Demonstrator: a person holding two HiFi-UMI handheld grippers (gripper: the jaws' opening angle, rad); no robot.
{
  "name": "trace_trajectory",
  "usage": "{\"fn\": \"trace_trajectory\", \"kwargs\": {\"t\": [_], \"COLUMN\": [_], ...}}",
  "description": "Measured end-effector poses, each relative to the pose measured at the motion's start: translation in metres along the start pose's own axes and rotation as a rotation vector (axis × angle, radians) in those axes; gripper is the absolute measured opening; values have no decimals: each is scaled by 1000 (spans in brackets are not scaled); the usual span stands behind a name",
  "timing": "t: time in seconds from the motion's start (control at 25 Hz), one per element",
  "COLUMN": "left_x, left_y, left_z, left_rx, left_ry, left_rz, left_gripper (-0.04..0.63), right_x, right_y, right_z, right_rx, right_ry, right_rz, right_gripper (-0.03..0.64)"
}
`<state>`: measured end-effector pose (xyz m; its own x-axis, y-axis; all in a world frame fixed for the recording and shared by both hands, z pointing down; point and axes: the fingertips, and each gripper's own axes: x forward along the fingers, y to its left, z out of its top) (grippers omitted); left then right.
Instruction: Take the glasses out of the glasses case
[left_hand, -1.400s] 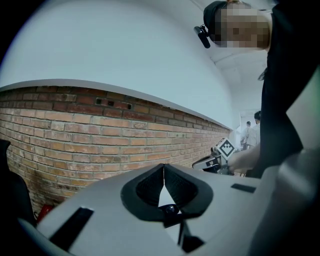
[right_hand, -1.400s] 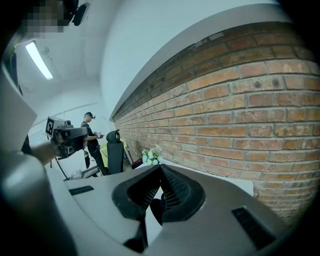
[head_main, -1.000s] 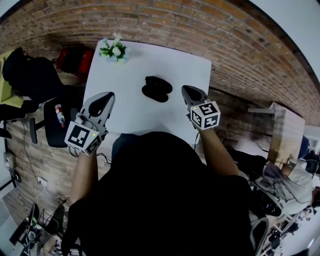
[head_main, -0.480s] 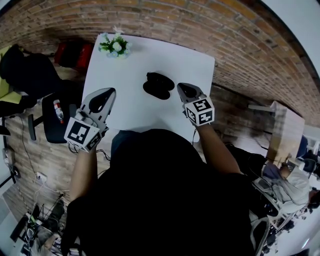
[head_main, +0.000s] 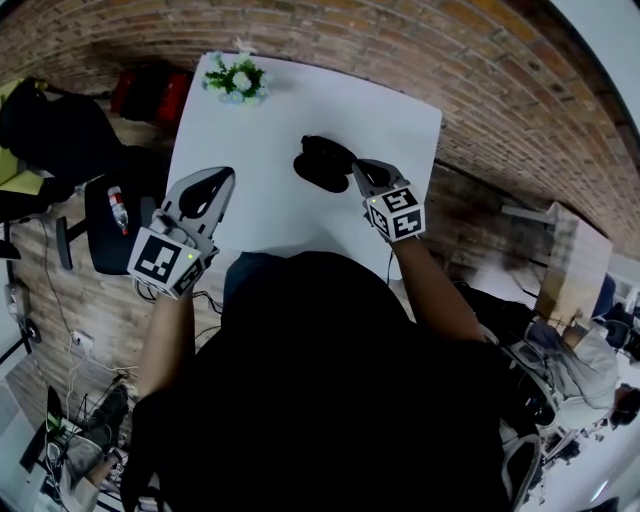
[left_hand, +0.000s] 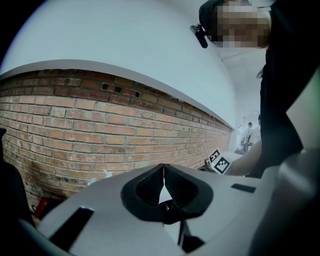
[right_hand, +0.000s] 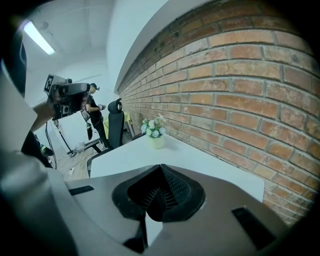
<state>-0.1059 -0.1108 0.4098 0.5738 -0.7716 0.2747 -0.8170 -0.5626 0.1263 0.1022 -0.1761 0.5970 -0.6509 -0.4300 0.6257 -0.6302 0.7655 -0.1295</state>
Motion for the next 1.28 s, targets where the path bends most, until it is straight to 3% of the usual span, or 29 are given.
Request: {"fn": "trace_trajectory", "kwargs": {"t": [1.28], "left_x": [9], "left_y": [52], "left_z": [-34], "left_rx": [-81], "left_ry": [60], "left_rz": [7], "left_gripper": [12], "right_x": [95], "right_y": [-18], "right_z": [-48], "right_rx": [50], "right_ry": [165], "right_rz": [-4], "right_gripper": [25]}}
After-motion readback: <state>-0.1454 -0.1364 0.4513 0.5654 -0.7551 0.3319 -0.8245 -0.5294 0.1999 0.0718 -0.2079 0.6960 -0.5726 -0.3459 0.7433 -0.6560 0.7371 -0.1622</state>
